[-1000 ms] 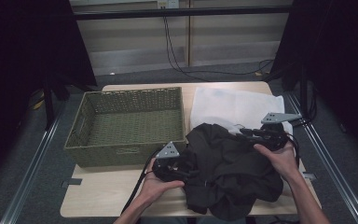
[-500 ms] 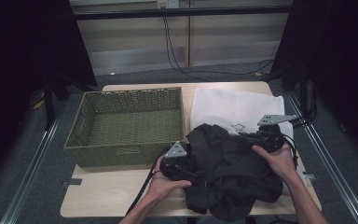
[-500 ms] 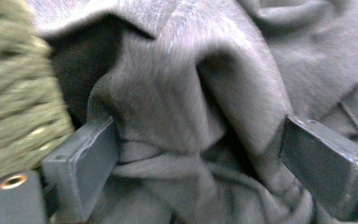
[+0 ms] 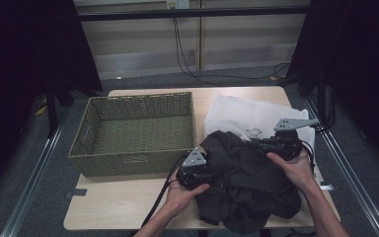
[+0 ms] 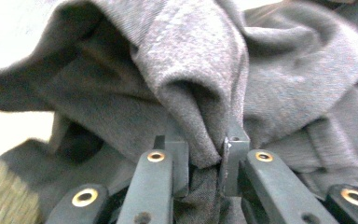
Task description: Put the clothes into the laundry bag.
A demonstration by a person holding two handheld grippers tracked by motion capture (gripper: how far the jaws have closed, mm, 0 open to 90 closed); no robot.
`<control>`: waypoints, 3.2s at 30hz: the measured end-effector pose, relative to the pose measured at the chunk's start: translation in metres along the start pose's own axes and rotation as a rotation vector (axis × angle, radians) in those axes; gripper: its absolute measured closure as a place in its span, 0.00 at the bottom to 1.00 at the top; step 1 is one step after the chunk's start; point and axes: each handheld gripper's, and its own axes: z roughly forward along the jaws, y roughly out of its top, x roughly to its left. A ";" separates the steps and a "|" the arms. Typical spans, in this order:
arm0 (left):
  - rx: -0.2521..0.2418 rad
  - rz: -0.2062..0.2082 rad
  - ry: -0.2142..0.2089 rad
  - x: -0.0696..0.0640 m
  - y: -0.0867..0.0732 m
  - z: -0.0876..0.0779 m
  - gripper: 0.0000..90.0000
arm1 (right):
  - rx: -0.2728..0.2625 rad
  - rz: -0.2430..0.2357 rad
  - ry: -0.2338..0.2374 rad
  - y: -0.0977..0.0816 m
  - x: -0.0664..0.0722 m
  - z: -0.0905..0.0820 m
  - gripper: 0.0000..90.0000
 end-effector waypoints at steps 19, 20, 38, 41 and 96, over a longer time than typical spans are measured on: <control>0.139 0.032 -0.008 -0.011 0.015 0.047 0.88 | -0.064 -0.076 0.093 0.027 0.040 0.002 0.96; 0.136 0.029 -0.010 -0.011 0.014 0.047 0.88 | -0.059 -0.075 0.098 0.024 0.042 0.002 0.96; -0.094 0.026 -0.043 0.004 0.022 -0.024 0.49 | 0.030 0.009 0.082 -0.034 0.023 0.014 0.96; -0.096 0.031 -0.027 0.006 0.030 -0.019 0.40 | 0.026 0.013 0.080 -0.037 0.022 0.009 0.96; -0.014 0.023 -0.003 -0.008 0.033 0.024 0.49 | 0.005 0.033 0.067 -0.036 0.021 0.004 0.90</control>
